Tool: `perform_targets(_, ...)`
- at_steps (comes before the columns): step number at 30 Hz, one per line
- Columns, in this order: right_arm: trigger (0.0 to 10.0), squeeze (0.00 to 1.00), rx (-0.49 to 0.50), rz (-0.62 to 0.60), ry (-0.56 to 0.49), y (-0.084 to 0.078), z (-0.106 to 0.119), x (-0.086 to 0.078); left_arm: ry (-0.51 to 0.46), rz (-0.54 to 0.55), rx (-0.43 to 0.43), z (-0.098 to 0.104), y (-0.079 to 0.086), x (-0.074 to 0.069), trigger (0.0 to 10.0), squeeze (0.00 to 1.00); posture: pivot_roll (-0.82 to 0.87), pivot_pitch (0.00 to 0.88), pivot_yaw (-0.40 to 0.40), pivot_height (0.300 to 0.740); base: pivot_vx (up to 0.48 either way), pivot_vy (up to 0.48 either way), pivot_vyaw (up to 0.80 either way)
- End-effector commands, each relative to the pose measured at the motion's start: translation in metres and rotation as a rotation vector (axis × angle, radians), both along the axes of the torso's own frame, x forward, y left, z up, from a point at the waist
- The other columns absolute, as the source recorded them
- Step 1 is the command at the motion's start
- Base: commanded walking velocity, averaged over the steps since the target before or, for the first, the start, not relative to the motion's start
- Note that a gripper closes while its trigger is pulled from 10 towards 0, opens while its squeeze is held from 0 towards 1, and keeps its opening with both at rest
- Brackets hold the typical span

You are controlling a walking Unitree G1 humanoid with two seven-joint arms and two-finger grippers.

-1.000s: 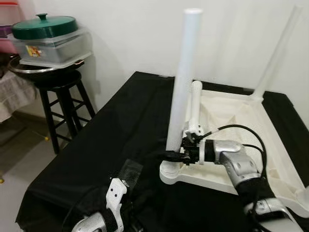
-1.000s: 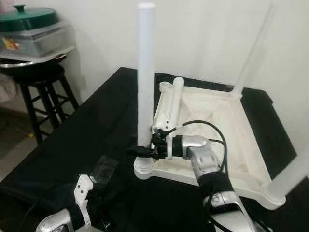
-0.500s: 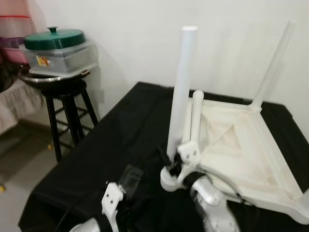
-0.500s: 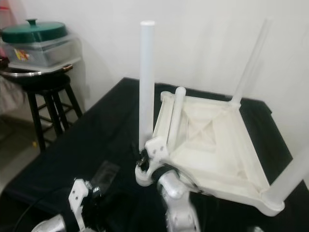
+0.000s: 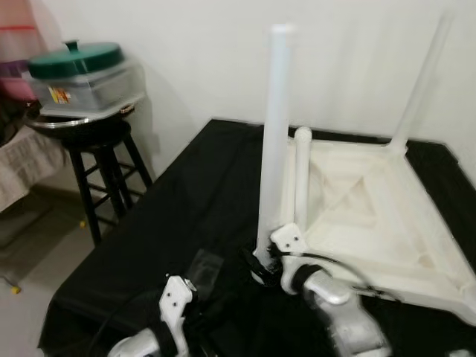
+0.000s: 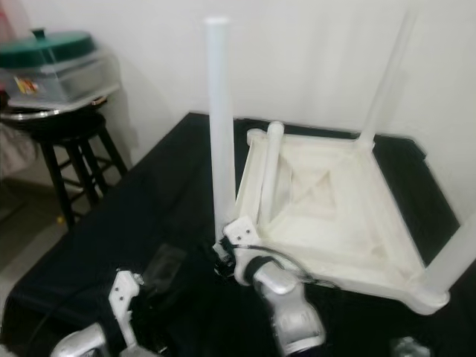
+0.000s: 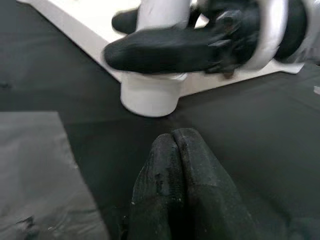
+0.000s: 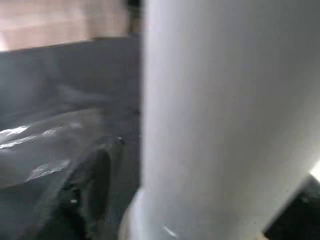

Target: Building children table

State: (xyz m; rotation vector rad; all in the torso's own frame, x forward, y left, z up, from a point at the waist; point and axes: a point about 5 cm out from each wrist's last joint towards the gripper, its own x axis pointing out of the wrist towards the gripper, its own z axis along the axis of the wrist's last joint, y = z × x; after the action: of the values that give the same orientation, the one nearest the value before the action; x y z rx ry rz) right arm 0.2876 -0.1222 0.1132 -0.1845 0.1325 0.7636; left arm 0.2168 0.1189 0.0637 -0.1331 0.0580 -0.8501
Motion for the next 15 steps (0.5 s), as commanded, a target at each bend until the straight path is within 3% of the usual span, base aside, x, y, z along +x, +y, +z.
perform_targets(1, 10.0, 0.09, 0.018, 0.135, -0.044, 0.001, 0.015, 0.001, -0.006, 0.008, -0.001, 0.0, 0.001, 0.002, 10.0, 0.0, 0.04, 0.0, -0.01, 0.74, 0.0, 0.0, 0.0)
perform_targets(3, 10.0, 0.09, -0.007, 0.205, -0.044, -0.005, 0.018, 0.002, -0.007, 0.008, -0.002, 0.0, 0.001, 0.002, 10.0, 0.0, 0.04, 0.0, -0.01, 0.74, 0.0, 0.0, 0.0)
perform_targets(4, 10.0, 0.0, -0.029, 0.265, -0.045, -0.01, 0.02, 0.003, -0.008, 0.008, -0.002, 0.0, 0.001, 0.003, 10.0, 0.0, 0.04, 0.0, -0.01, 0.74, 0.0, 0.0, 0.0)
perform_targets(7, 10.0, 0.0, -0.025, 0.346, -0.019, -0.018, 0.024, 0.01, -0.01, 0.007, 0.001, 0.0, 0.002, 0.004, 10.0, 0.0, 0.04, 0.0, -0.012, 0.74, 0.0, 0.0, 0.0)
perform_targets(10, 10.0, 0.0, -0.035, 0.346, -0.024, -0.022, 0.027, 0.024, -0.009, 0.007, 0.004, -0.001, 0.004, 0.004, 10.0, 0.0, 0.05, 0.0, -0.008, 0.74, 0.0, 0.0, 0.0)
perform_targets(11, 7.3, 0.0, -0.023, 0.372, -0.02, -0.021, 0.029, 0.028, -0.009, 0.007, 0.009, -0.002, 0.005, 0.005, 10.0, 0.0, 0.05, 0.0, -0.007, 0.74, 0.0, 0.0, 0.0)
perform_targets(12, 1.3, 0.0, -0.009, 0.398, -0.015, -0.021, 0.033, 0.031, -0.009, 0.006, 0.014, -0.002, 0.006, 0.005, 10.0, 0.0, 0.05, 0.0, -0.002, 0.74, 0.0, 0.0, 0.0)
perform_targets(15, 1.3, 0.0, 0.005, 0.422, -0.01, -0.022, 0.035, 0.032, -0.009, 0.006, 0.016, -0.003, 0.006, 0.005, 10.0, 0.0, 0.05, 0.0, -0.002, 0.74, 0.0, 0.0, 0.0)
